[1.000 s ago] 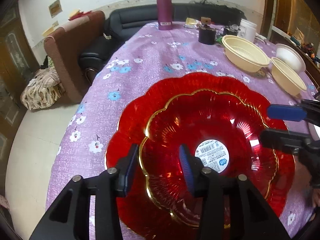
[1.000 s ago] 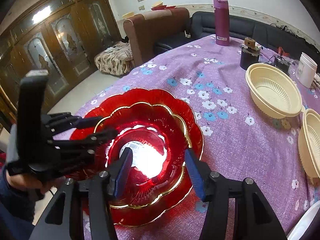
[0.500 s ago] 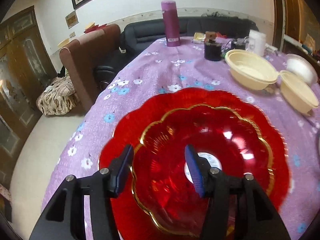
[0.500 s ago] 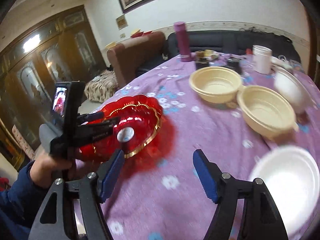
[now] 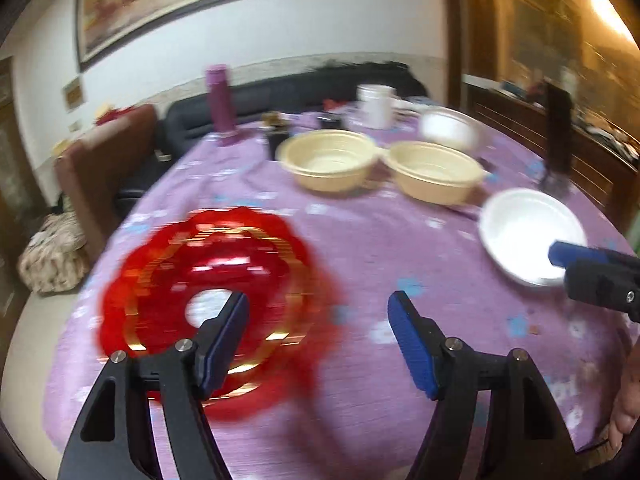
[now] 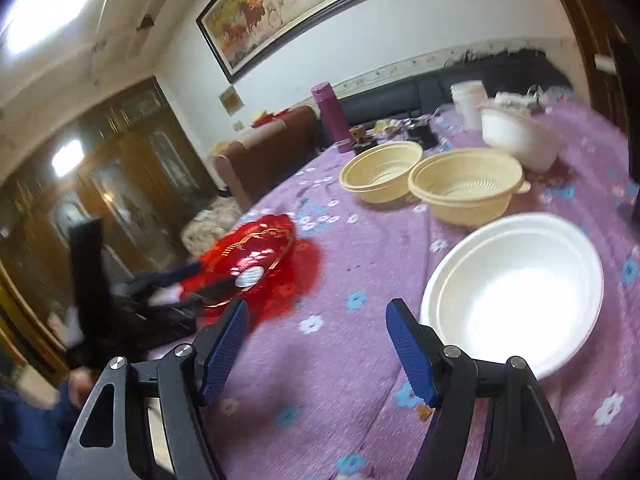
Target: Organize plates and bowls
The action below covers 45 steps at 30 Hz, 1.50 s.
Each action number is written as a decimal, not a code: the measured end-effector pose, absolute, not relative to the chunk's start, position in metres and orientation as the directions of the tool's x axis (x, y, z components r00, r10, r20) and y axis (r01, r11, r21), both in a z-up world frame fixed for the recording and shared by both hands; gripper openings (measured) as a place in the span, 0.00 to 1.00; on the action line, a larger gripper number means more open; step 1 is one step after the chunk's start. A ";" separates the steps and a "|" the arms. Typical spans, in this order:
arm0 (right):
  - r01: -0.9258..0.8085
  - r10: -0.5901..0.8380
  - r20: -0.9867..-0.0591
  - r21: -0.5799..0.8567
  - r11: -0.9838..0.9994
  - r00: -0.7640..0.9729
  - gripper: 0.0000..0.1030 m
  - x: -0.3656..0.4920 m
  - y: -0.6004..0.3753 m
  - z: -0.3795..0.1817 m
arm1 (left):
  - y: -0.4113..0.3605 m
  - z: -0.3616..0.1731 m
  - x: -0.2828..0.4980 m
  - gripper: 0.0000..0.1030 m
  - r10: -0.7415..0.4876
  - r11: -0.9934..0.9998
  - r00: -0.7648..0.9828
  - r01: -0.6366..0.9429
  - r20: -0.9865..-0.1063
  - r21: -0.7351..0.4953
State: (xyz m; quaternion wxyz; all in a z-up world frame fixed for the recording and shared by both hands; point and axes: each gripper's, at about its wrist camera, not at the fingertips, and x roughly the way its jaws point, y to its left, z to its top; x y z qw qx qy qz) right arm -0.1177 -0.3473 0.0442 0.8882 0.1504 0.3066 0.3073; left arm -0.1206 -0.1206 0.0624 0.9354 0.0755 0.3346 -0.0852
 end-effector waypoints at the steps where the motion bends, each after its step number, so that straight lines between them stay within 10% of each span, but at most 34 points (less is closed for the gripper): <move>1: -0.451 0.629 -0.456 0.444 0.774 0.630 0.74 -0.121 -0.353 0.046 | -0.131 0.057 -0.116 0.69 -0.135 0.969 0.744 0.237 -0.654 0.070; 11: -0.183 0.371 -0.565 0.362 0.914 0.737 0.73 -0.123 -0.442 0.050 | -0.177 0.046 -0.090 0.69 -0.227 0.943 0.648 0.334 -0.727 0.004; 16: -0.109 0.334 -0.585 0.386 0.916 0.739 0.41 -0.114 -0.468 0.050 | -0.183 0.060 -0.072 0.60 -0.363 0.912 0.577 0.382 -0.732 -0.152; 24: -0.062 0.345 -0.636 0.423 0.904 0.690 0.41 -0.093 -0.471 0.036 | -0.210 0.046 -0.038 0.36 -0.465 0.866 0.447 0.408 -0.764 -0.289; 30: -0.052 0.364 -0.659 0.443 0.895 0.658 0.14 -0.089 -0.473 0.026 | -0.241 0.026 -0.030 0.20 -0.500 0.827 0.345 0.462 -0.794 -0.320; 45: -0.185 0.491 -0.640 0.486 0.854 0.591 0.14 -0.096 -0.412 0.032 | -0.171 0.051 -0.088 0.18 -0.376 0.903 0.505 0.388 -0.777 -0.185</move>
